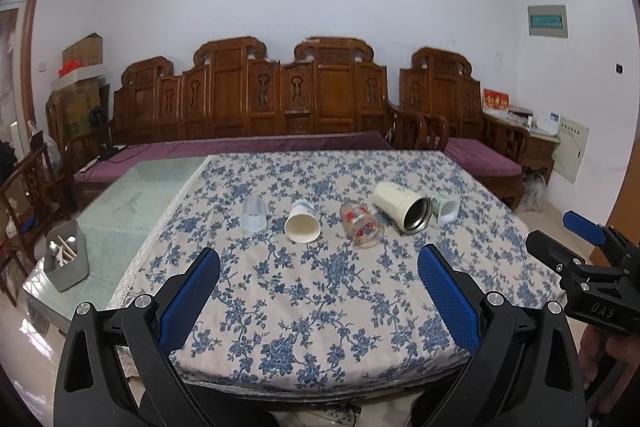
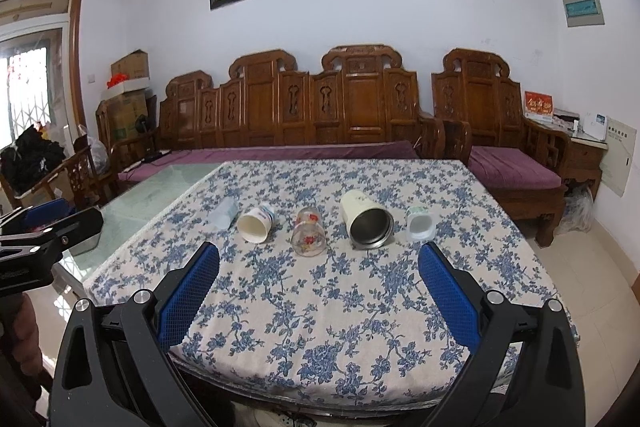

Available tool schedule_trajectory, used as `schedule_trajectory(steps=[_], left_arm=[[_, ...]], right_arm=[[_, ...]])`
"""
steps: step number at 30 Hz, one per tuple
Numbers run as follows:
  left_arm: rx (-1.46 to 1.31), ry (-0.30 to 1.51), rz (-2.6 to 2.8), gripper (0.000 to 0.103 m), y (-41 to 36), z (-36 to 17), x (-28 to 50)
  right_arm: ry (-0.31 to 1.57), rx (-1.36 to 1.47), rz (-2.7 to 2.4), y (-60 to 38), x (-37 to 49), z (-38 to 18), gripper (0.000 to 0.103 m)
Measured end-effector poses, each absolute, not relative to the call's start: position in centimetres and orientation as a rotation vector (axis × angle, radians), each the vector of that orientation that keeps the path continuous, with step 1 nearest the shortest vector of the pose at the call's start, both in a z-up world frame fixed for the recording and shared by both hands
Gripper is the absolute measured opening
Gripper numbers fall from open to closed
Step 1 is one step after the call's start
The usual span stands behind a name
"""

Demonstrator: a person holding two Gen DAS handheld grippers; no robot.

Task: Flip cup upside down
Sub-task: 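Move the left tool toward the striped white paper cup and straddle it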

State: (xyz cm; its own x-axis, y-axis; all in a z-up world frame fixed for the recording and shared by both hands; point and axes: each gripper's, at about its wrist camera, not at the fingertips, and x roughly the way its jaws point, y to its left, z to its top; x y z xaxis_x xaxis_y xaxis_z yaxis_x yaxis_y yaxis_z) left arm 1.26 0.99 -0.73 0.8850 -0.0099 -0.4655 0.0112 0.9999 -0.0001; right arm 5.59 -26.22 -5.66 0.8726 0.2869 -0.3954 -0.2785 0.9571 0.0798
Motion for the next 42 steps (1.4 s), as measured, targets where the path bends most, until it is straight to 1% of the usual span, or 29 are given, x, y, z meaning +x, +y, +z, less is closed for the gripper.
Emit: schedule_trajectory(steps=[6,12,21,24,31,32,33,42], left_arm=[[0.022,0.556,-0.023,0.095,1.9,-2.6,4.5],[0.036,0.606,-0.039,0.095,2.7,-4.4,8.4],[0.060,0.705,-0.074,0.095,3.8,-7.5,14.6],[0.063,0.743,-0.079,0.090,4.3,-8.4,17.1],[0.044,0.805,-0.085,0.087,5.3,-9.9,22.9],[0.046,0.818,-0.082,0.082,5.4,-10.3,24.0],[0.047,0.829,-0.083,0.081,5.5,-10.5,24.9],[-0.011,0.938,-0.108,0.079,6.1,-12.4,33.0]], right_arm=[[0.477,-0.003,0.302,-25.9,8.8,-7.8,0.100],[0.544,-0.039,0.317,-24.9,13.0,-10.7,0.095],[0.636,-0.060,0.328,-23.3,18.4,-14.7,0.092],[0.659,-0.066,0.329,-22.9,19.8,-15.7,0.092],[0.694,-0.060,0.344,-22.0,22.8,-16.8,0.092],[0.694,-0.063,0.344,-21.7,23.3,-16.9,0.092],[0.695,-0.064,0.345,-21.6,23.7,-16.9,0.092],[0.711,-0.041,0.369,-20.8,25.8,-17.5,0.092]])
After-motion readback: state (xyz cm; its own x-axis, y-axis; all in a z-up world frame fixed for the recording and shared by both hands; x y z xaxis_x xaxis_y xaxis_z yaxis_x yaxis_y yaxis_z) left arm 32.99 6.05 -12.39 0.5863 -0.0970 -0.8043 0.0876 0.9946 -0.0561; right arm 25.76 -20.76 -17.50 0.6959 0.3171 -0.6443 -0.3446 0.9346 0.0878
